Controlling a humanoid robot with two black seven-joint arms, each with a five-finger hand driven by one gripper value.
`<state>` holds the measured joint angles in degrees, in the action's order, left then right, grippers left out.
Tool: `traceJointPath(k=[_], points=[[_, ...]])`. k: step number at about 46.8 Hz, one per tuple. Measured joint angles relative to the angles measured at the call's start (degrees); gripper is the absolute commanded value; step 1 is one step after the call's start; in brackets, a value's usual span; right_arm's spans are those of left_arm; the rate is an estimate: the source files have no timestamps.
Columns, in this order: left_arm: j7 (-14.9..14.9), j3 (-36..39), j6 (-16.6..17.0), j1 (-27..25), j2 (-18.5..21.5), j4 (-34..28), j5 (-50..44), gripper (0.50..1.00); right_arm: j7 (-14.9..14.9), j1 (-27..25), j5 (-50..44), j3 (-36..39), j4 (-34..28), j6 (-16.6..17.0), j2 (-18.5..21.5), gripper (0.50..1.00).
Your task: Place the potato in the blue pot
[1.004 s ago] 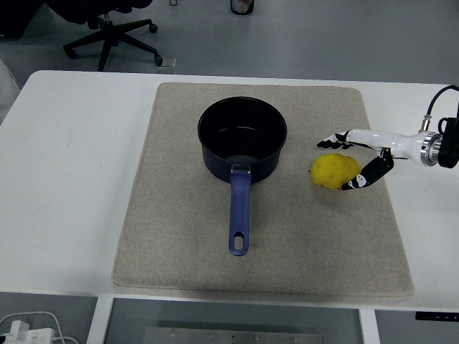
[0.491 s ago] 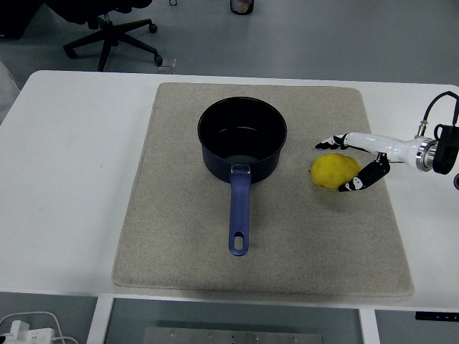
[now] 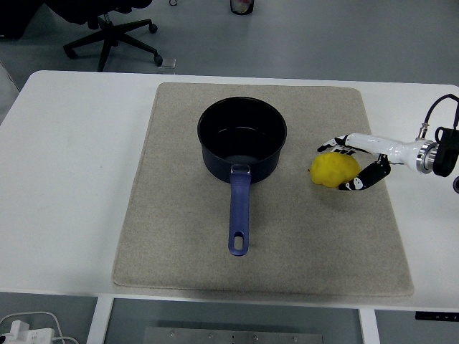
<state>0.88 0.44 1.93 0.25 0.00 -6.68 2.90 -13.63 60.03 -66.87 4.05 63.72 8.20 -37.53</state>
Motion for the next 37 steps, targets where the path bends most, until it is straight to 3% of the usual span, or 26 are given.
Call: traceJointPath(k=[14, 37], points=[[0.0, 0.0, 0.0, 0.0, 0.0, 0.0, 0.0, 0.996, 0.0, 0.0, -0.7, 0.0, 0.0, 0.0, 0.0, 0.509], [0.0, 0.0, 0.0, 0.0, 0.0, 0.0, 0.0, 0.996, -1.8, 2.1, -0.2, 0.7, -0.1, 0.1, -0.6, 0.5]])
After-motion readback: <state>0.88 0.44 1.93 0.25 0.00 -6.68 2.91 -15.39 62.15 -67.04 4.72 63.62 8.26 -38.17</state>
